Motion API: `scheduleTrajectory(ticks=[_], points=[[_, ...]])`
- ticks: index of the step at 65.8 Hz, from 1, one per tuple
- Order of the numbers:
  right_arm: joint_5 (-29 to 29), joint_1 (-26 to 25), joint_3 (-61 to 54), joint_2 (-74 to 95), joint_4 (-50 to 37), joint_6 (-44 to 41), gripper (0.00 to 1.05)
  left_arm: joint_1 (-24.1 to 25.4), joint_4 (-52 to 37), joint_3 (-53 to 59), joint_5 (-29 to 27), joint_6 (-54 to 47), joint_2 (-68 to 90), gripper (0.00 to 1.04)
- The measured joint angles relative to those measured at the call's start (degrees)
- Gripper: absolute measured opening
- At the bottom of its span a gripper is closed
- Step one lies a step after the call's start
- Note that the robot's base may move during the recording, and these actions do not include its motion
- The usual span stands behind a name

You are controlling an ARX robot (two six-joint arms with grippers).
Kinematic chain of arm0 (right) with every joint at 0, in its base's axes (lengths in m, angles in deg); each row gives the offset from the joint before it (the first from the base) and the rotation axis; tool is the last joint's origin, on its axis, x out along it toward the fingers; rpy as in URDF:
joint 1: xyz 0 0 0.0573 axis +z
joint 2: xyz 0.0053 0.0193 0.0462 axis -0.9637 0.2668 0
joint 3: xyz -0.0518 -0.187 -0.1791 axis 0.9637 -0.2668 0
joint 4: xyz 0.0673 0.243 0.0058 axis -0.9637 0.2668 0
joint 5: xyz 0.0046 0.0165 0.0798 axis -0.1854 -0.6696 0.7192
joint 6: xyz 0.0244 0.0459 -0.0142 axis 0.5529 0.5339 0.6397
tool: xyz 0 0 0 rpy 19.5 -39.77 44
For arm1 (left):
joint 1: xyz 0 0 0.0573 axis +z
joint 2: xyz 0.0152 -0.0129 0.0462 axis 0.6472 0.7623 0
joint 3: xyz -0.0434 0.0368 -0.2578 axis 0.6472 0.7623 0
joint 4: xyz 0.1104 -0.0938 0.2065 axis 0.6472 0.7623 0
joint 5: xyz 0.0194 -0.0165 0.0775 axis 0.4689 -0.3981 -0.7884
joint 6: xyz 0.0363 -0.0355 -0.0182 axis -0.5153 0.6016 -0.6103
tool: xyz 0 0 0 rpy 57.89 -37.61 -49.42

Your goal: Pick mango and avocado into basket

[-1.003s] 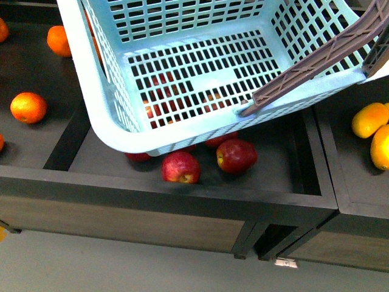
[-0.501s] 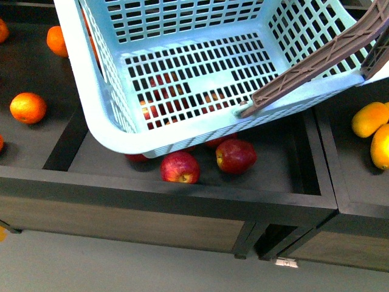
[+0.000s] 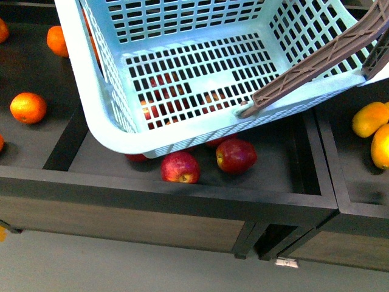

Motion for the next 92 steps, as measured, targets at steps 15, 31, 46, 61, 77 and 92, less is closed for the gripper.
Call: scheduleTrajectory(ticks=[15, 31, 46, 61, 77, 92], points=[[-0.92, 1.64, 11.06, 5.70, 4.94, -1.03, 0.96, -0.02, 0.00, 0.00, 0.09, 0.00, 0.00, 0.15], [-1.27, 2.60, 17.40, 9.42, 8.55, -0.92, 0.96, -0.02, 0.00, 0.00, -0.02, -0.02, 0.00, 0.15], [-1.51, 2.99, 22.01, 12.61, 11.56, -0.31, 0.96, 0.00, 0.00, 0.00, -0.04, 0.00, 0.00, 0.15], [-1.11, 2.99, 26.53, 15.04, 13.81, 0.74, 0.96, 0.00, 0.00, 0.00, -0.04, 0.00, 0.00, 0.15], [-0.70, 2.93, 29.92, 17.51, 15.52, 1.95, 0.96, 0.00, 0.00, 0.00, -0.07, 0.00, 0.00, 0.15], [1.53, 2.75, 30.18, 18.51, 16.92, 3.43, 0.96, -0.02, 0.00, 0.00, -0.02, 0.00, 0.00, 0.15]])
